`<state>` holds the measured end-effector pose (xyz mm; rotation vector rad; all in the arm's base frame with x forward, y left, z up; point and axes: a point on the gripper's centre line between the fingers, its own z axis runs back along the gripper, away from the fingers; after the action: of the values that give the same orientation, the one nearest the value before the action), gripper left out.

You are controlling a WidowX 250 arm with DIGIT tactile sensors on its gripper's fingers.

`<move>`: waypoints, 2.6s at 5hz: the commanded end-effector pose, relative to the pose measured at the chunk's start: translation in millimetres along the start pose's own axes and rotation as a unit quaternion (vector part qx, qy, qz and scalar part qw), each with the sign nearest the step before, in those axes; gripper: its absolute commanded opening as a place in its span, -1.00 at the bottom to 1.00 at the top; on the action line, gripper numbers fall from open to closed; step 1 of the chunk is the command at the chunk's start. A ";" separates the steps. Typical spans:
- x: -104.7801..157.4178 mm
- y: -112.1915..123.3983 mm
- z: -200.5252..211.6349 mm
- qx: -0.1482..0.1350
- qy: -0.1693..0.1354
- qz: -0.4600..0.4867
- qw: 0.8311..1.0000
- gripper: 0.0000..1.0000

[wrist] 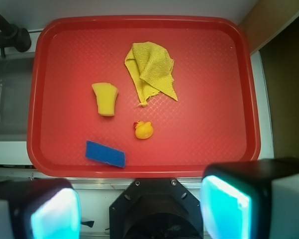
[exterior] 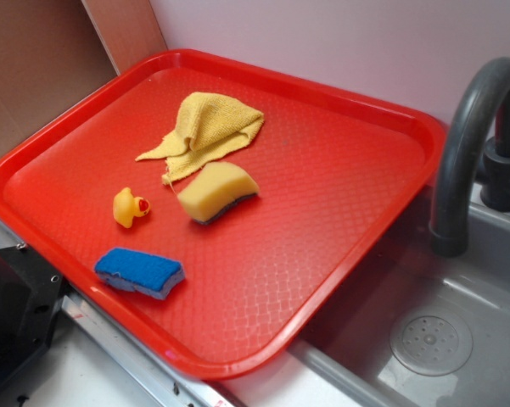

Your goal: Grab the yellow duck.

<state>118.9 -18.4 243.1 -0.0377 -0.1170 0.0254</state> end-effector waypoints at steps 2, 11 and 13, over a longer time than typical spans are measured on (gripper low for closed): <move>6.6 -7.0 -13.2 0.025 -0.026 0.122 0.992 1.00; 22.0 24.3 -233.6 0.062 0.098 0.125 0.985 1.00; 18.7 20.4 -233.6 0.059 0.096 0.124 0.986 -1.00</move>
<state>172.0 -7.0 15.8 0.0588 0.0713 0.2656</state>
